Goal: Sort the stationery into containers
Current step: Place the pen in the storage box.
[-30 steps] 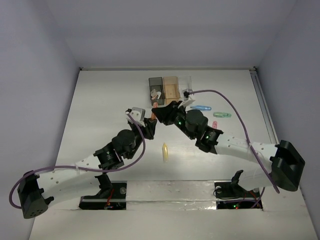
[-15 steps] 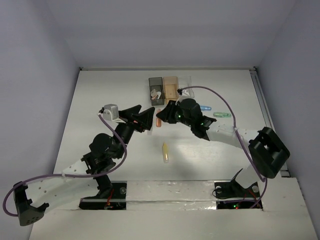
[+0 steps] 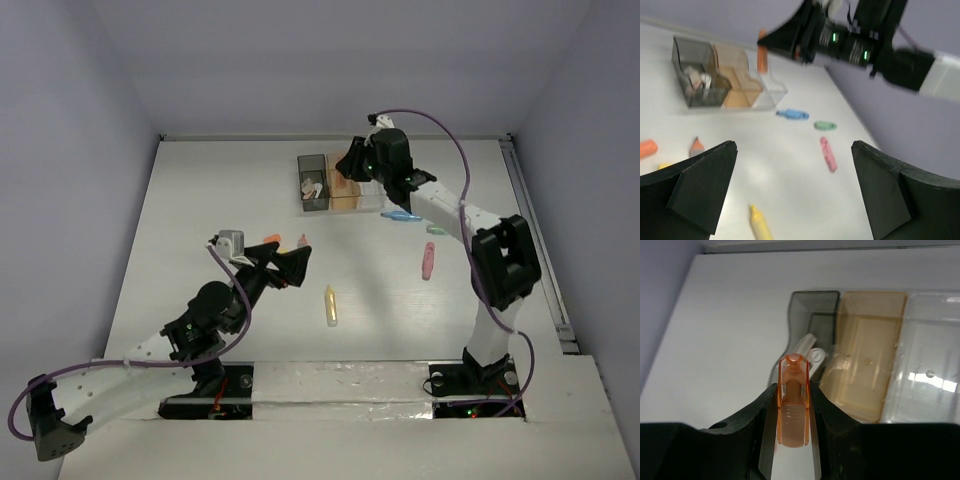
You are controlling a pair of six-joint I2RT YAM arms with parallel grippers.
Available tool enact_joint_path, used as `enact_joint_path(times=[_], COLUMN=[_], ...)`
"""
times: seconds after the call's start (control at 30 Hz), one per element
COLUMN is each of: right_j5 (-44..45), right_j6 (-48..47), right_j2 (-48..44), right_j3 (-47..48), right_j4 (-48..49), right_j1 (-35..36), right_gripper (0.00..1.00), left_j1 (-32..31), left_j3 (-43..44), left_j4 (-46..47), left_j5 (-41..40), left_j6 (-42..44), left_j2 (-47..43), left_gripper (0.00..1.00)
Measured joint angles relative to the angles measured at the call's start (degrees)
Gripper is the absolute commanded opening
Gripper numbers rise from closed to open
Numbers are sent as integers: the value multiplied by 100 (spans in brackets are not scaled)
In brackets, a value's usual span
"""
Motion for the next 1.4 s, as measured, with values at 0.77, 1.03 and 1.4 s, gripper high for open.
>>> enact_joint_path(times=[0.77, 1.03, 1.4], right_j5=[385, 323, 240], right_j6=[-1423, -1436, -1545], right_j2=[2817, 2647, -1012], right_j3=[2997, 3252, -400], right_j4=[-2422, -2476, -1624], right_j1=[-229, -229, -1102], right_gripper=[58, 71, 48], left_j1=[0, 0, 0], left_j3=[-1137, -1137, -1106], left_j4=[-503, -503, -619], left_j5=[365, 413, 662], left_j6=[-848, -850, -815], left_j2=[-409, -262, -553], left_gripper=[99, 99, 99])
